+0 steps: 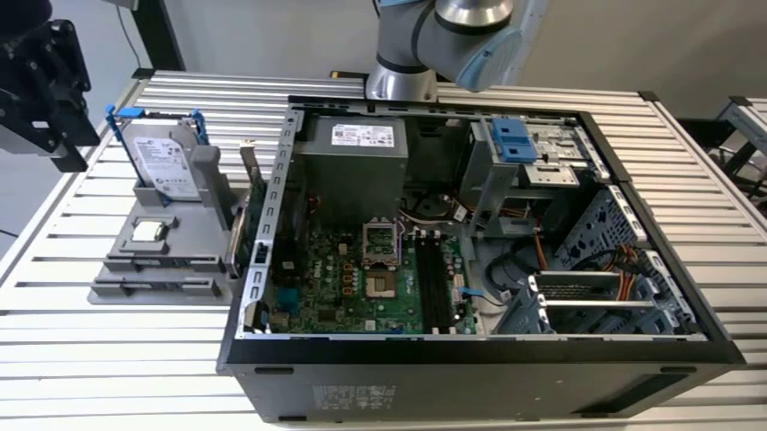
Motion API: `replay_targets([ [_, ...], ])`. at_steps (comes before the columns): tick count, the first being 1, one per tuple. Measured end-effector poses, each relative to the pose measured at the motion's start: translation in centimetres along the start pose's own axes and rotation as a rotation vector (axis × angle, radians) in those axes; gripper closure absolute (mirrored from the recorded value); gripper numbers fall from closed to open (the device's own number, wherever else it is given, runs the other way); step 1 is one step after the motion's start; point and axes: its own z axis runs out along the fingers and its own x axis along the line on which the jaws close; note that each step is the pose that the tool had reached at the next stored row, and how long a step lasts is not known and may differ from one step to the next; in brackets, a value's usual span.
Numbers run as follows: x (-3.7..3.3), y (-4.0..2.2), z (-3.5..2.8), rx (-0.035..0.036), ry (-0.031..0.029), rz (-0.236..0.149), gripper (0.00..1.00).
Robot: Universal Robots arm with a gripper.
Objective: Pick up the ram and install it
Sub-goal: 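Pick up the ram and move it above insertion slot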
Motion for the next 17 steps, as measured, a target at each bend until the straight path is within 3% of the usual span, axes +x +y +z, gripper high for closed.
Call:
replay_targets([
  [4,0.01,0.00,0.28,0.0006,-0.0002,0.002,0.00],
  [13,0.00,-0.04,1.77,0.0023,-0.0002,0.002,0.00],
  [17,0.00,-0.04,1.85,0.0020,-0.0008,0.003,0.00],
])
